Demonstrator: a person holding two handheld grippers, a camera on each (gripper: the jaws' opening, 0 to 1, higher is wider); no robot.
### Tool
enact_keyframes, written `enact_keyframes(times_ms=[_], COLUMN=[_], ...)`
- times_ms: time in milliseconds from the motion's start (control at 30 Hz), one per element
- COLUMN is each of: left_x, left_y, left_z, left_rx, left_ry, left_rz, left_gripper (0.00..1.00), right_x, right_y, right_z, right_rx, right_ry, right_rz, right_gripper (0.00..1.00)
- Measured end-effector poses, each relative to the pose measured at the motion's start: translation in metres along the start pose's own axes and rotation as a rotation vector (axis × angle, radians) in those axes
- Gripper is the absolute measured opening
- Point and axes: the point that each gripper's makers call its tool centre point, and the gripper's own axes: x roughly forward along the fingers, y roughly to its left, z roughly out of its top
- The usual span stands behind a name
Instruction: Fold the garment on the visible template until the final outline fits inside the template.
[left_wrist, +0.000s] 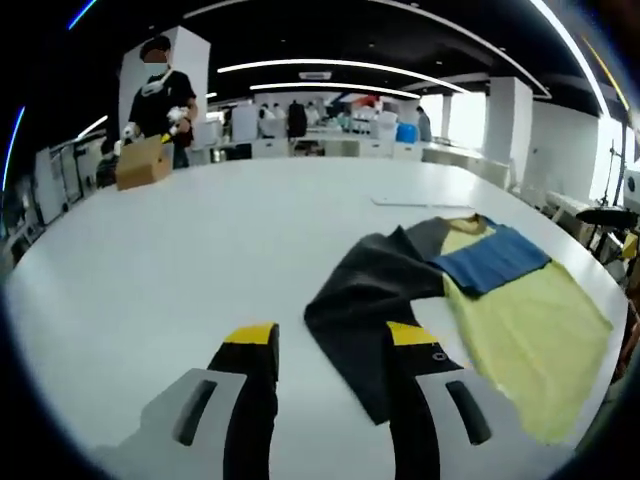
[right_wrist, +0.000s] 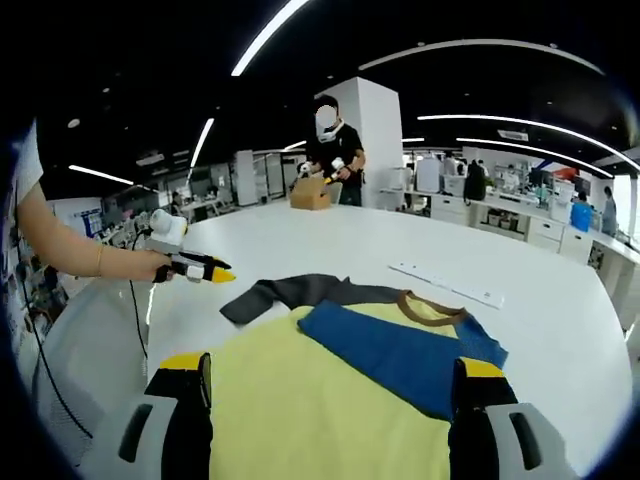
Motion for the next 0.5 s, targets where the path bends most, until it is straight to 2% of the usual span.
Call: enact_keyframes(times_ms=[167, 333, 433, 500], left_x=[0.015, 0.031, 0.039, 0.045], left_y=[0.009, 0.012, 0.012, 0.011], left_z=[0.002, 0.000, -0.007, -0.011], left_rx=[-0.015, -0.014, 0.013, 0.030], left_ry=[-0.001, 0.013, 0.049, 0.069], left_rz=[0.015, 0.001, -0.007, -0.009], left_gripper=[0.31, 0.29, 0.27, 0.26], right_x=[-0.009, -0.017, -0.021, -0.023], right_y=[0.004, 0.007, 0.004, 0.002], right_z=[-0.001, -0.006, -0.008, -0.007], right_rx=[0.015, 0.011, 0.010, 0.020], right_ry=[-0.010, 0.005, 0.010, -0.009], right_rz=[0.009, 0.014, -0.005, -0.013], right_gripper=[0.99, 0.99, 0.99, 0.99])
